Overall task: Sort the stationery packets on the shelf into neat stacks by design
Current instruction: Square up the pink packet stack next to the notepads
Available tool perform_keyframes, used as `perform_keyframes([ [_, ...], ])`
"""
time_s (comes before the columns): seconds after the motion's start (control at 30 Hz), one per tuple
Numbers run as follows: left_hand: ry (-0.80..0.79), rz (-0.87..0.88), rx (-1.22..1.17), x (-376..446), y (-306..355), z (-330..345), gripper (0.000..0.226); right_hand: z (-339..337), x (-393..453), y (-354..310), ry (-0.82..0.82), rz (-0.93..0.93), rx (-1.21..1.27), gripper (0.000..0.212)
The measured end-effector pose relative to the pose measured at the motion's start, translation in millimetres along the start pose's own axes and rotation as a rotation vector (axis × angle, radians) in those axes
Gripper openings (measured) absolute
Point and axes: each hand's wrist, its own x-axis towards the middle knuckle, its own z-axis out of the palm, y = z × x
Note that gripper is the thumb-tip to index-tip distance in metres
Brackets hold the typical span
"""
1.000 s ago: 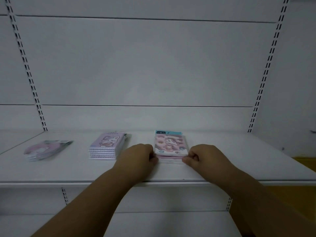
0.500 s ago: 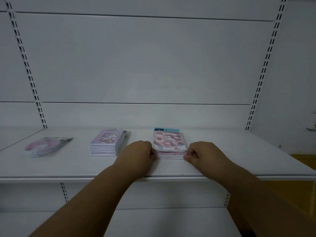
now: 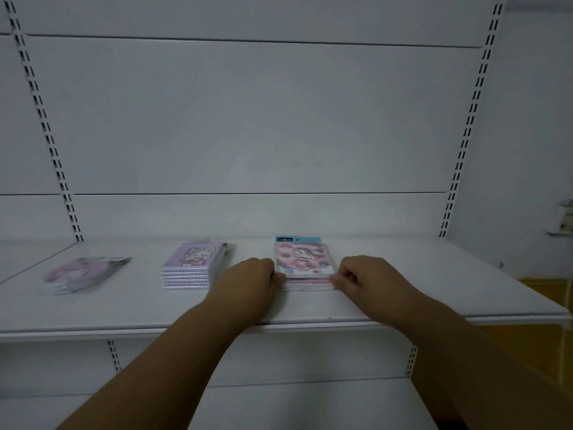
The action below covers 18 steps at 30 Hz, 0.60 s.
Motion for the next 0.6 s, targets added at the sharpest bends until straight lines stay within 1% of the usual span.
perform_keyframes([
  [0.2, -0.028, 0.011, 0.028, 3.3, 1.7, 0.4, 0.031, 1.4, 2.6, -1.4, -0.005, -0.006, 0.001, 0.023],
  [0.4, -0.016, 0.009, 0.025, 2.2, 1.4, 2.1, 0.025, 3.6, 1.7, 0.2, -0.017, 0.025, 0.040, 0.026],
  [0.5, -0.016, 0.023, 0.027, 3.3, 1.3, 3.2, 0.028, 5.0, 0.7, 1.1, -0.013, 0.036, 0.057, 0.025],
  [0.6, -0.039, -0.004, -0.009, 1.8, -0.1, 1.8, 0.031, 3.1, -1.0, 1.2, -0.016, 0.056, 0.083, 0.022],
])
